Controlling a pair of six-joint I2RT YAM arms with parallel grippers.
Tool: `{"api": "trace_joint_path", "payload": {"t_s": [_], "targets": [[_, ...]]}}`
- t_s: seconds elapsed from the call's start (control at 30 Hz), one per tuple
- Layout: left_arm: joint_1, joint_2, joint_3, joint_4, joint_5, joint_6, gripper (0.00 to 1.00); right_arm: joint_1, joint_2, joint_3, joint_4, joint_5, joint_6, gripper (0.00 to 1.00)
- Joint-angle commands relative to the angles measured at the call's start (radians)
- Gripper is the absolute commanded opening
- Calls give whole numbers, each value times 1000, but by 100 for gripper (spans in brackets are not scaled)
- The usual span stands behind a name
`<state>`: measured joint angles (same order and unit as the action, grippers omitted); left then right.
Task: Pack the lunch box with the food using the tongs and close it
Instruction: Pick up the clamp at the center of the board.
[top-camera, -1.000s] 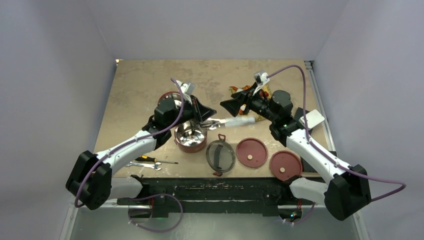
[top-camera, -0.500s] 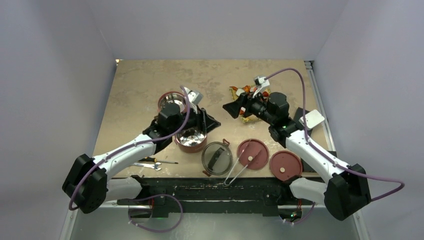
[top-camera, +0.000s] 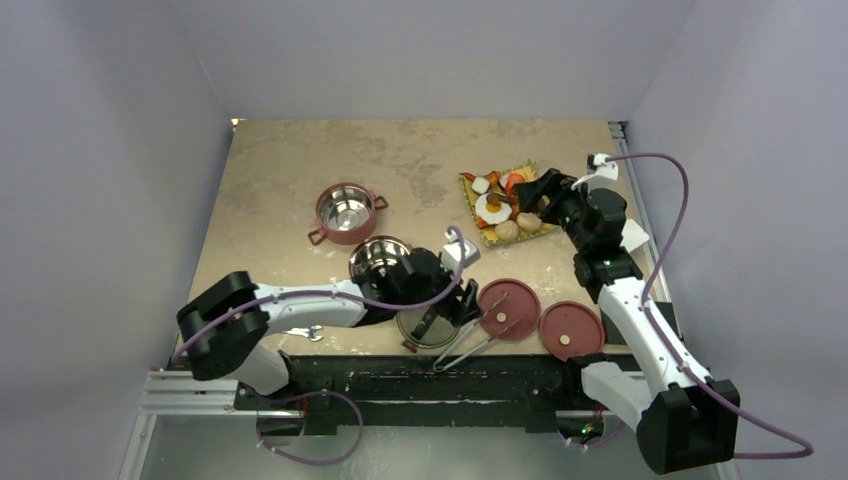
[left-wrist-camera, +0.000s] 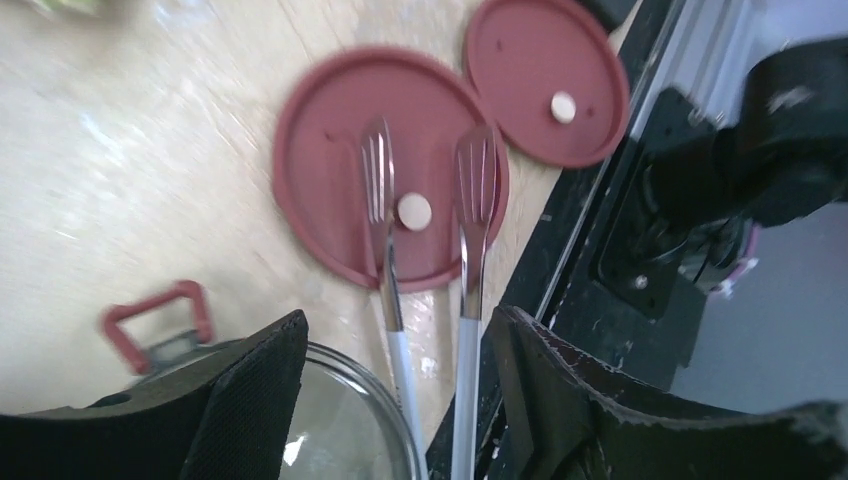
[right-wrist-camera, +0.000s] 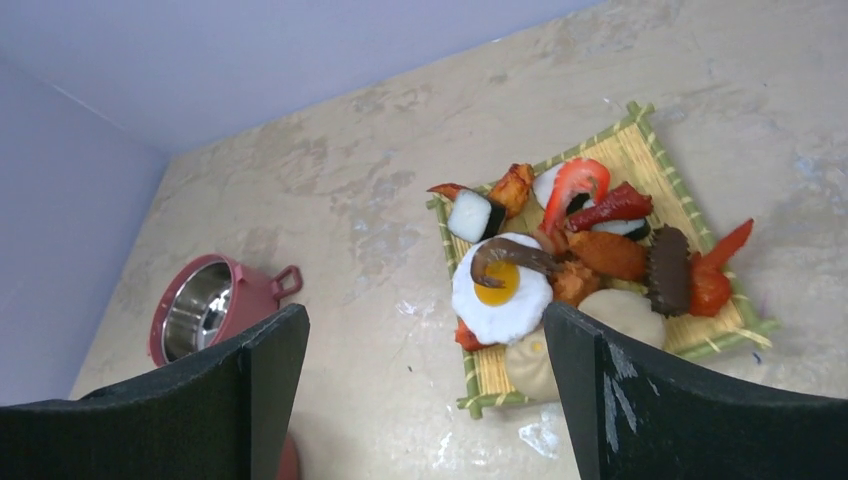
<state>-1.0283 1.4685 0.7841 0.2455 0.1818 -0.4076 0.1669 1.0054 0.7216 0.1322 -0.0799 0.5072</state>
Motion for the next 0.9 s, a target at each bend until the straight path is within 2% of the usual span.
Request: {"api": "trace_joint_path", "payload": {"t_s": [0.0,0.13,0.4,0.67,0.77,0.87], "targets": [[-116,96,54,32,-145,9,67,-9,-58,-25,-8,77,16,91],[-184,190,123,-2,-249,33,65,-10,-76,-38,-8,77,22,91],[-214,267,159,-31,-426,49,54,-10,-80,-61,-3,61,38,91],[-226,331,185,-7,-384,33,46,-10,-74,-65,0,46,45,90],[-235,353,197,-9,-384,27,36,-10,-82,-65,-5,50,46,90],[-237,354,201,-16,-411,10,16,-10,-95,-59,-13,54,41,90]]}}
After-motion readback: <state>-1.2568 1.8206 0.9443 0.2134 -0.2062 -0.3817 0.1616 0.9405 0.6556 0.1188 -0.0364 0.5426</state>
